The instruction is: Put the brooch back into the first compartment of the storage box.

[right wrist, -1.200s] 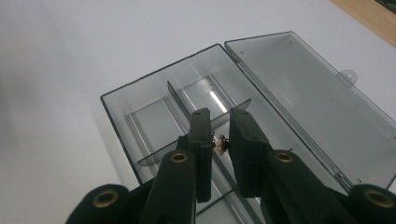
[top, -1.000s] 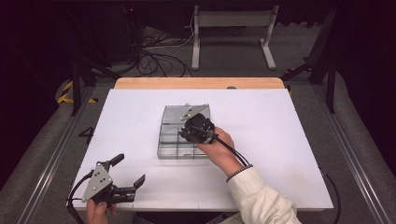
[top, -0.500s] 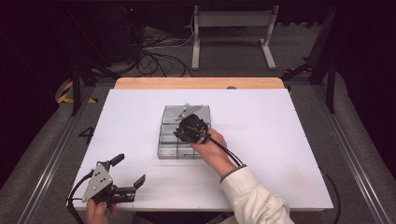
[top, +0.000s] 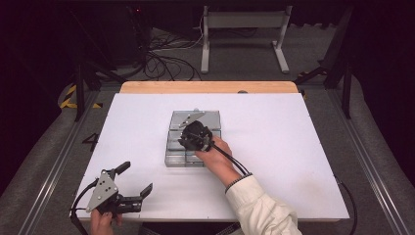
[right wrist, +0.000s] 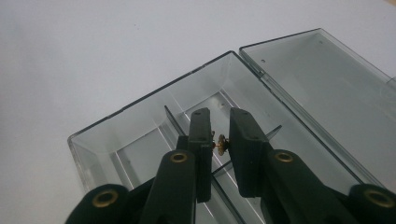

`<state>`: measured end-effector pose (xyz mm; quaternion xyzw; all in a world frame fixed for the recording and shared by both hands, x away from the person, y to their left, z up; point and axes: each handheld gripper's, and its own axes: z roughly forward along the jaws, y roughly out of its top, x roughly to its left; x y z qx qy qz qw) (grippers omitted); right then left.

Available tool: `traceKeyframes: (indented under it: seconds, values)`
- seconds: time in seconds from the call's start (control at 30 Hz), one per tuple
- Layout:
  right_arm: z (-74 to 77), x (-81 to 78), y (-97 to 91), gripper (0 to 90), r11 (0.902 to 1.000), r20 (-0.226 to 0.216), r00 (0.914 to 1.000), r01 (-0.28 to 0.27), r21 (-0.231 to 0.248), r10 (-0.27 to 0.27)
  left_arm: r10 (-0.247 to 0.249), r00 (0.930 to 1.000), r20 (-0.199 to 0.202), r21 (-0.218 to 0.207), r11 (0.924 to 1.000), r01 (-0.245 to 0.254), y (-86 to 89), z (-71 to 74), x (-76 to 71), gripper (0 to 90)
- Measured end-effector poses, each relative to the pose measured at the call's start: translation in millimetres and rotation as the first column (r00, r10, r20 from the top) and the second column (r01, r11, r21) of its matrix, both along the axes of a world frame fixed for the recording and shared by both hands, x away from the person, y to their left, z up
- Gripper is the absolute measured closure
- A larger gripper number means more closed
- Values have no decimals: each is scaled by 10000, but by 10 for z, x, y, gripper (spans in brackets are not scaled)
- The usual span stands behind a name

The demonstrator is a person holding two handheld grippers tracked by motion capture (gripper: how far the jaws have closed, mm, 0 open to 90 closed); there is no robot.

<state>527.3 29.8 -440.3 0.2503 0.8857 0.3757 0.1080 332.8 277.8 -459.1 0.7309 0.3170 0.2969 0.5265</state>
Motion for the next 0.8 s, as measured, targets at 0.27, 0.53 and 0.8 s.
traceKeyframes:
  seconds: [0.27,0.53,0.8]
  values:
    - [-64,32,57,801,9999,-162,9998,118,-64,-119,8,10000,-22,-33,10000,-8,-2,-2,-2,39]
    - [-131,47,127,801,9996,-236,9995,185,-202,-189,-2,10000,-9,1,10000,2,2,-2,0,39]
    - [-137,65,148,801,9995,-310,9991,284,-97,-287,-9,10000,-12,-3,10000,9,1,-2,1,39]
